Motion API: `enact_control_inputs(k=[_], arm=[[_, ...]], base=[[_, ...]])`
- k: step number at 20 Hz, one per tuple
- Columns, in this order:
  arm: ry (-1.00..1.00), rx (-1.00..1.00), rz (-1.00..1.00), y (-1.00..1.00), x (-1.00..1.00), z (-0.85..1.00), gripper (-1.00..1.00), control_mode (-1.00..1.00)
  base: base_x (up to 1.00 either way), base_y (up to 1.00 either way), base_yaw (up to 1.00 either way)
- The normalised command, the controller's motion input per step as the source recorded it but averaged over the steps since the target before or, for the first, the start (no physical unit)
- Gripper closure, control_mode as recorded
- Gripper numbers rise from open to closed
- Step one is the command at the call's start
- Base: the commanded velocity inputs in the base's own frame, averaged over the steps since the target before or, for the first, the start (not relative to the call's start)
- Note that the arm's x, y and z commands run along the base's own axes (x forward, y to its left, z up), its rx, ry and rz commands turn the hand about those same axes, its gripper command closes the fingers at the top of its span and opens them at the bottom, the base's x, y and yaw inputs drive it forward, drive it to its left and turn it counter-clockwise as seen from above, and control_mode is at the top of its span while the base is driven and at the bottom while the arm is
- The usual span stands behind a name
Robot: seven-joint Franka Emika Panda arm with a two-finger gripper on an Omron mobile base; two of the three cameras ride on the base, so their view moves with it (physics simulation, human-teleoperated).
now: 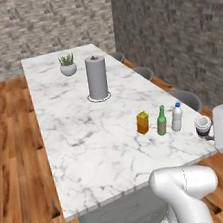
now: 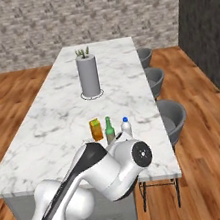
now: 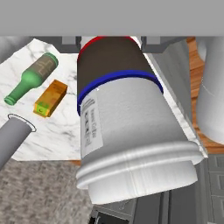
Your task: Move the drinks to the dining counter.
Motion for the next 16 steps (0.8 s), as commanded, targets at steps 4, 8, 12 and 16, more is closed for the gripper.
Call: enact_control_inputs(k=[4,8,12,16], arm=[[0.00,0.00,0.00,0.00,0.00,-0.17,1.00,-1.00],[0.00,0.01,0.00,-0.18,0.00,-0.15,1.00,-1.00],[0.00,0.03,0.00,-0.25,0.05,-0.08,1.00,-1.00],[0.00,0.12,0.00,-0.31,0.17,-0.10,1.00,-1.00]], base=[[0.00,0.00,0.00],[0.00,0.00,0.00],[0.00,0.00,0.00],[0.00,0.00,0.00]])
